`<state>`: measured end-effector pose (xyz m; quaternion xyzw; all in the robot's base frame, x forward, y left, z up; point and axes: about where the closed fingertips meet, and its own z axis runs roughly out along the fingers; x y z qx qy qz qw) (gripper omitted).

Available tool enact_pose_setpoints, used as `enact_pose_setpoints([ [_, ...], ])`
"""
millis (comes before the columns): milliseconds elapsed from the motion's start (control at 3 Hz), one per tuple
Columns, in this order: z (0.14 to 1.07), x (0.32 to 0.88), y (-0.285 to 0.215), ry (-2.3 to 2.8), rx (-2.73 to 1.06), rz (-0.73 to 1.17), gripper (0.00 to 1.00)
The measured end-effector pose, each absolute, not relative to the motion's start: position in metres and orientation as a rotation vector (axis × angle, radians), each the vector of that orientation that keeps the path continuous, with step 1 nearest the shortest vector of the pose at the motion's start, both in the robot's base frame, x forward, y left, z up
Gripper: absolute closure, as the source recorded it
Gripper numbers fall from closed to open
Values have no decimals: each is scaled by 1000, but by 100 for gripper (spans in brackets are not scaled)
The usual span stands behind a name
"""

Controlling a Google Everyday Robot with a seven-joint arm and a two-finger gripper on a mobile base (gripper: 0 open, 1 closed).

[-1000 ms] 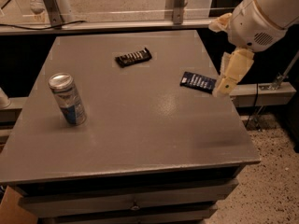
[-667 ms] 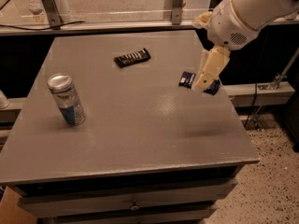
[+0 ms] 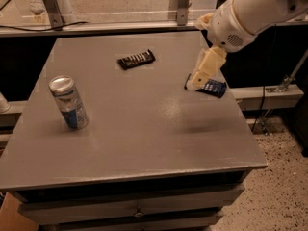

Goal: Move rxbar chocolate near redbull can

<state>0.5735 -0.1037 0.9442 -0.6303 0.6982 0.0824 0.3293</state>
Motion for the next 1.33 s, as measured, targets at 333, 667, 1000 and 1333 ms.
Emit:
enact_pose_setpoints([
  [333,934,615,-75,1821,-1490,326,0],
  [667,918,658,-51,1828,-1383,397,0],
  [1000,894,695,-35,1841,-1342,430,0],
  [1333,869,730,-25,1865,-1299,469,0],
])
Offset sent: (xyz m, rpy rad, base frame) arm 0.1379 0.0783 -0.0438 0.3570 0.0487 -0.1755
